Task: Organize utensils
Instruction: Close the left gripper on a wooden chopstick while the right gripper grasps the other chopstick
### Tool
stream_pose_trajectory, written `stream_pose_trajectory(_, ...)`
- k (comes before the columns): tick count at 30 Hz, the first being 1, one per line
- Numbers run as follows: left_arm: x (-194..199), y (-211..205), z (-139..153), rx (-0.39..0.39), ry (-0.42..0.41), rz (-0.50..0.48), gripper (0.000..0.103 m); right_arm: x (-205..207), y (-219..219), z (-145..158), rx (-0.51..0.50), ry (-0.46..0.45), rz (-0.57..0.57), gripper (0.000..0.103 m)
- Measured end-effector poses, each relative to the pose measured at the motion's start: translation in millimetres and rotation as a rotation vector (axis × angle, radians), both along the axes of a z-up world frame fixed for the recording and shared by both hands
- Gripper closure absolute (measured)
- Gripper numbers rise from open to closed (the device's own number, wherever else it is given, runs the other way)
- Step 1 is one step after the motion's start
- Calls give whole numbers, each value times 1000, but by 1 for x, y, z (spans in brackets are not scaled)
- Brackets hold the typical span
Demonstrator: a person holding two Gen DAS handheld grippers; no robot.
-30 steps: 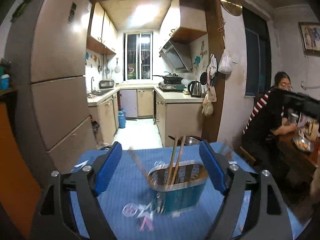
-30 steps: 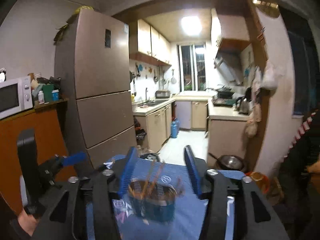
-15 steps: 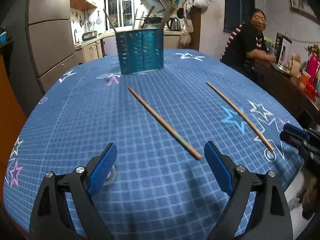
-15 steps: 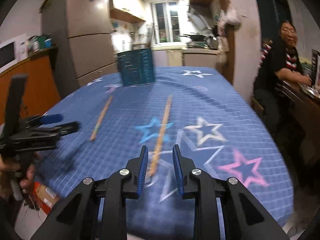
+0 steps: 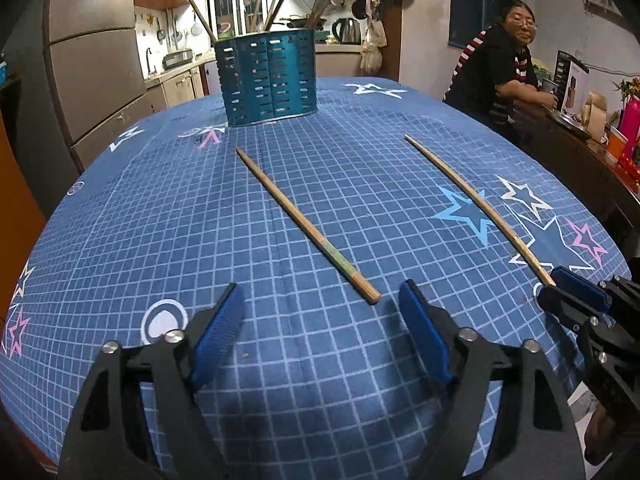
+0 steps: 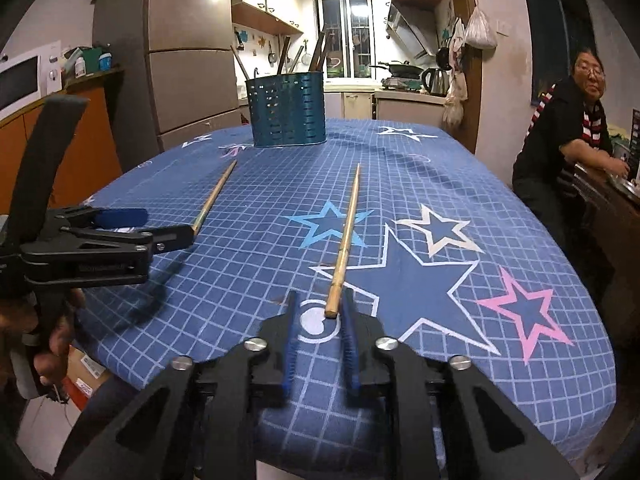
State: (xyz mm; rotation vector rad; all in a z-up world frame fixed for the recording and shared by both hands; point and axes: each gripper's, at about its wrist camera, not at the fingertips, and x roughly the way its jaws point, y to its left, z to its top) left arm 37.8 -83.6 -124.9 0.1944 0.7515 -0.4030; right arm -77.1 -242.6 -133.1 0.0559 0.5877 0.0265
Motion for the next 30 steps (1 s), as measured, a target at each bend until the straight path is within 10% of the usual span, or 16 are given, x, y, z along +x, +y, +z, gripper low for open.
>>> stream_pose_trajectory(6,5,-13,-4,20,31,-9,52,-1,0,-2,-11,-15,-5,89)
stream_pose_trajectory(11,-2,-13,-4,25,14,7,92,-7,2,-4,-22,-36,-12,94)
stream_pose_trajectory(30,-36,41,5,-127,-131,1,98,-32,7,10,-91,-185,-27,95)
